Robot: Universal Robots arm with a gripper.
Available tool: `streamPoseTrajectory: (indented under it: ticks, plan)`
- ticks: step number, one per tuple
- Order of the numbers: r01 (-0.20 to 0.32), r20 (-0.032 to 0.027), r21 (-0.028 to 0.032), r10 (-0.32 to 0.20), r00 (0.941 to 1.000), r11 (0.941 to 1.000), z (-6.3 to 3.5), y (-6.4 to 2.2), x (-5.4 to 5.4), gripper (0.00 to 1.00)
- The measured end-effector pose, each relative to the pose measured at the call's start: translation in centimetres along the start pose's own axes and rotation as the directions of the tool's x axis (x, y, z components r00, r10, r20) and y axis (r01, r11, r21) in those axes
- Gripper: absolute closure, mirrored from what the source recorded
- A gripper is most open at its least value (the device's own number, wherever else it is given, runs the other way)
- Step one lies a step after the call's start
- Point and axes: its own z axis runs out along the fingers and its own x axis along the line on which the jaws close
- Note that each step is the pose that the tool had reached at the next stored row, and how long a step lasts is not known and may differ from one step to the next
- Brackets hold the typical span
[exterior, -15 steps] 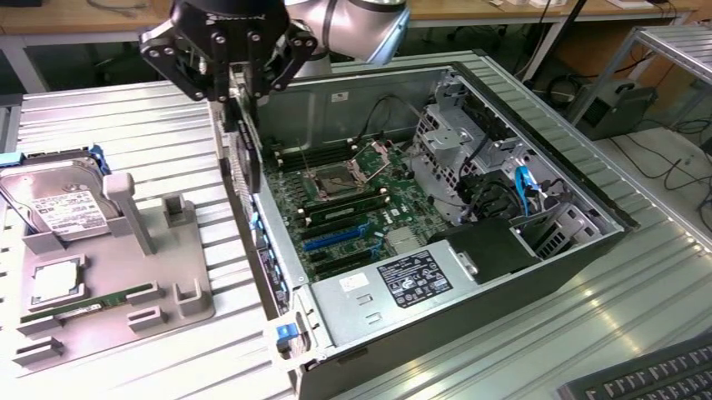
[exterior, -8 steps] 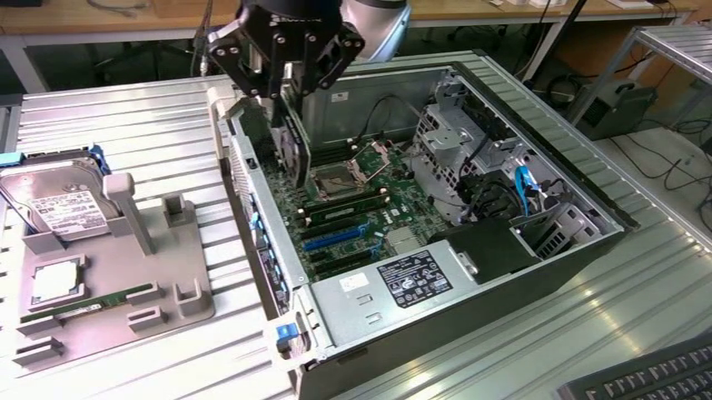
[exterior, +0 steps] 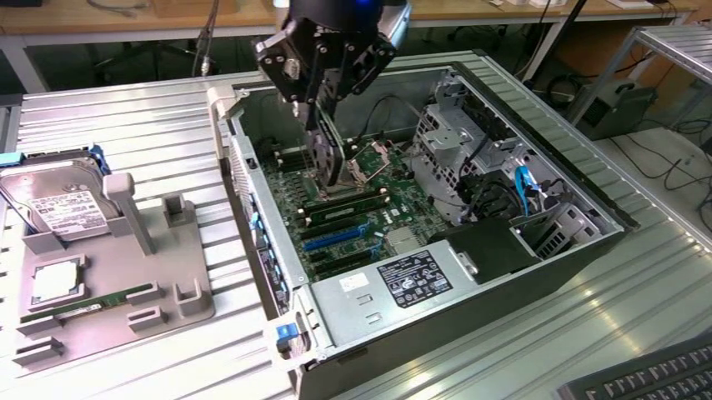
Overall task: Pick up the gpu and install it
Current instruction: 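Pick up the gpu and move the gpu toward the slot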
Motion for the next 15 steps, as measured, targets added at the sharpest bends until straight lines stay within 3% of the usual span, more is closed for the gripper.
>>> streamPoseTrajectory:
  ticks: [10, 13, 15]
  plan:
    - [0.000, -0.0007, -0.0001, 0.000, 1.0000, 1.0000, 1.73, -0.62, -4.9, 0.74]
    - [0.000, -0.0007, -0.0002, 0.000, 1.0000, 1.0000, 2.48, -0.91, -7.0, 0.74]
    - [0.000, -0.0033, 0.0001, 0.000, 1.0000, 1.0000, 2.57, -0.96, -7.8, 0.74]
